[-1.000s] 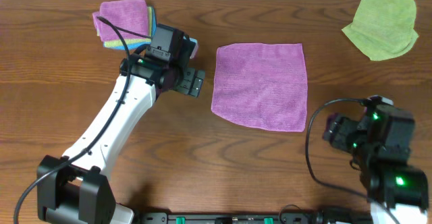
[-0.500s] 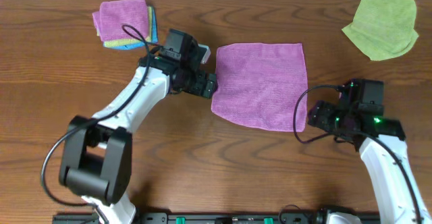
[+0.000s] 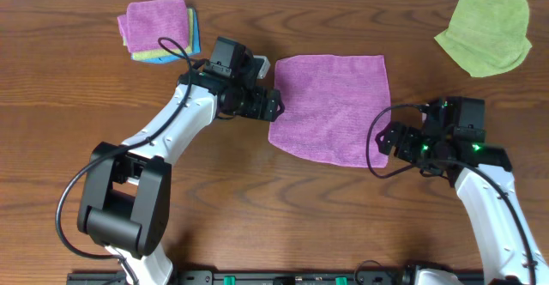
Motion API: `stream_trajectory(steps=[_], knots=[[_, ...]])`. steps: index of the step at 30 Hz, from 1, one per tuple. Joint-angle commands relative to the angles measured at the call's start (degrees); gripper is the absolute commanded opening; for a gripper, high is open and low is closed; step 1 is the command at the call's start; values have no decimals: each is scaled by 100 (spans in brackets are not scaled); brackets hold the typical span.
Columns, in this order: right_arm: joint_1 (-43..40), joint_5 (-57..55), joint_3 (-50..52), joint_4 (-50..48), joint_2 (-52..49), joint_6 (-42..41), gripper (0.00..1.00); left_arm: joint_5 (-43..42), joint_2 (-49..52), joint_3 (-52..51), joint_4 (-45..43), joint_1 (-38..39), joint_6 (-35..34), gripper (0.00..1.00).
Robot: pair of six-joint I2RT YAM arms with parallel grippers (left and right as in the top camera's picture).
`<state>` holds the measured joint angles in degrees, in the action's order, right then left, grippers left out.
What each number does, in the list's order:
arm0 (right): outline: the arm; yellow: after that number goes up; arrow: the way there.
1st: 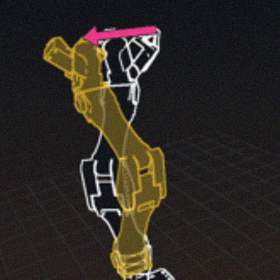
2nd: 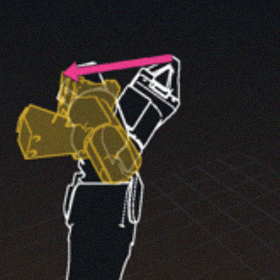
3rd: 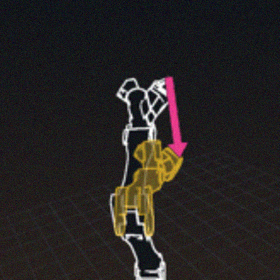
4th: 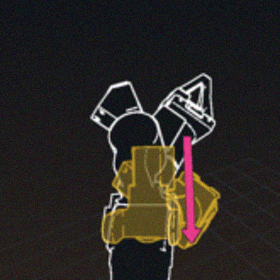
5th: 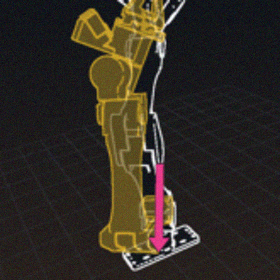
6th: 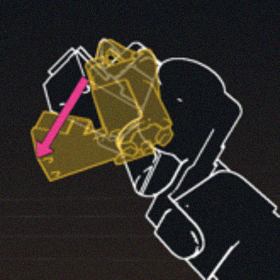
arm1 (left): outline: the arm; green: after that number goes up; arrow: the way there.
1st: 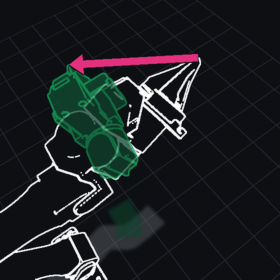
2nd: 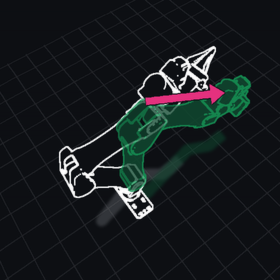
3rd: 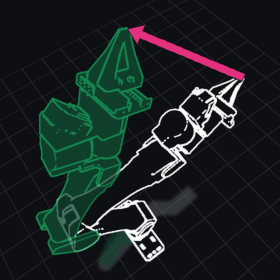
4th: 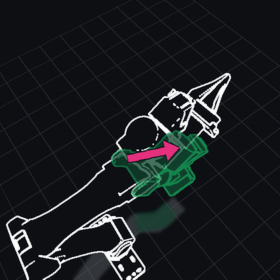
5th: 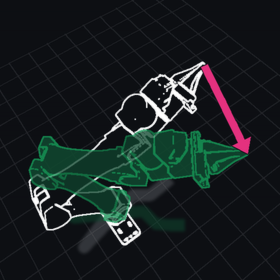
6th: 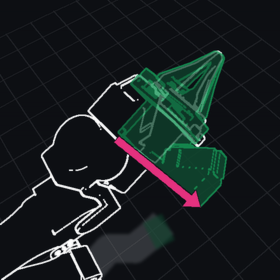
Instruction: Fold the cloth
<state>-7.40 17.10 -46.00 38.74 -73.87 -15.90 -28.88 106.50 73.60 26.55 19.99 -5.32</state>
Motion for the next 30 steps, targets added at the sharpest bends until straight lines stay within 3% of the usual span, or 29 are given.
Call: stream_trajectory(steps=[1,6,9,14,17,23,30], knots=[[-46,310,37,-24,-7,28,99,-229,-15,-26,-61,-9,-70,95],[-48,-74,37,24,-9,-55,99,-229,-15,-26,-105,-9,-83,95],[-46,-898,37,229,-9,-664,98,-225,-15,-28,-11,-9,-245,97],[-44,-916,37,227,-9,-588,95,-201,-11,-28,46,-4,-247,100],[-39,-922,37,243,-9,-247,88,-35,-9,-28,61,-2,-262,85],[-46,-811,37,-275,-203,81,79,354,111,-28,35,-2,-420,83],[-46,-87,37,-841,-916,227,77,-85,417,-28,-66,-2,-417,76]])
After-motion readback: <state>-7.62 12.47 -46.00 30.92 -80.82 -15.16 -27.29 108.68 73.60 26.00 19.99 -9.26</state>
